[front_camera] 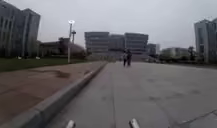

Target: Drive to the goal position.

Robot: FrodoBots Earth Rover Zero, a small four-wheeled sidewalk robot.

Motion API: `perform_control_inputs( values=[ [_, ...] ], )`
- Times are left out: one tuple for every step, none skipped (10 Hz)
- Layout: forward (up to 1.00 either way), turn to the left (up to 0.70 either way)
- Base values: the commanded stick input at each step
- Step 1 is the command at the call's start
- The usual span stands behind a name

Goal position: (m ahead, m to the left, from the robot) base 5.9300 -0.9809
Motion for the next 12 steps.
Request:
perform_control_inputs(
  values=[
    [0.7,-0.02],
    [0.7,-0.02],
    [0.7,-0.08],
    [0.7,-0.13],
    [0.7,-0.18],
    [0.7,-0.23],
    [0.7,-0.29],
    [0.7,-0.33],
    [0.7,-0.35],
    [0.7,-0.35],
    [0.7,-0.35],
    [0.7,-0.35]
  ],
)
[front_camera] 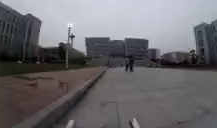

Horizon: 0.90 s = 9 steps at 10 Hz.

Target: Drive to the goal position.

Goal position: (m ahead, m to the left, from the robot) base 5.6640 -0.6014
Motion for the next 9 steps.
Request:
perform_control_inputs(
  values=[
    [0.7,-0.35],
    [0.7,-0.35],
    [0.7,-0.35],
    [0.7,-0.35],
    [0.7,-0.25],
    [0.7,-0.09],
    [0.7,-0.02],
    [0.7,-0.02],
    [0.7,-0.02]
  ],
)
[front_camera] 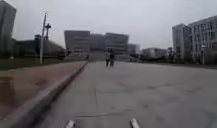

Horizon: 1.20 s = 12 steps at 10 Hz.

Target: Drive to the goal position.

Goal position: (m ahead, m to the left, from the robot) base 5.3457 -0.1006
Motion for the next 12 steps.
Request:
perform_control_inputs(
  values=[
    [0.7,-0.02],
    [0.7,-0.02],
    [0.7,-0.02],
    [0.7,-0.02],
    [0.7,-0.02],
    [0.7,-0.02],
    [0.7,-0.02],
    [0.7,0.0],
    [0.7,0.0],
    [0.7,0.0],
    [0.7,0.0],
    [0.7,0.0]
  ],
)
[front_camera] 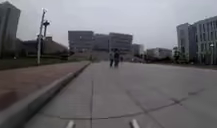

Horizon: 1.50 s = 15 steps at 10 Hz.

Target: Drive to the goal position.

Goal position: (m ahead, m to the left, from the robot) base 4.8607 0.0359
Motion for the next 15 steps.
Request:
perform_control_inputs(
  values=[
    [0.7,0.0],
    [0.7,0.0],
    [0.7,0.0],
    [0.7,0.0],
    [0.7,0.0],
    [0.7,0.0],
    [0.7,0.0],
    [0.7,0.0],
    [0.7,0.0],
    [0.7,0.0],
    [0.7,0.0],
    [0.7,0.0],
    [0.7,0.0],
    [0.7,0.0],
    [0.7,0.0]
  ],
)
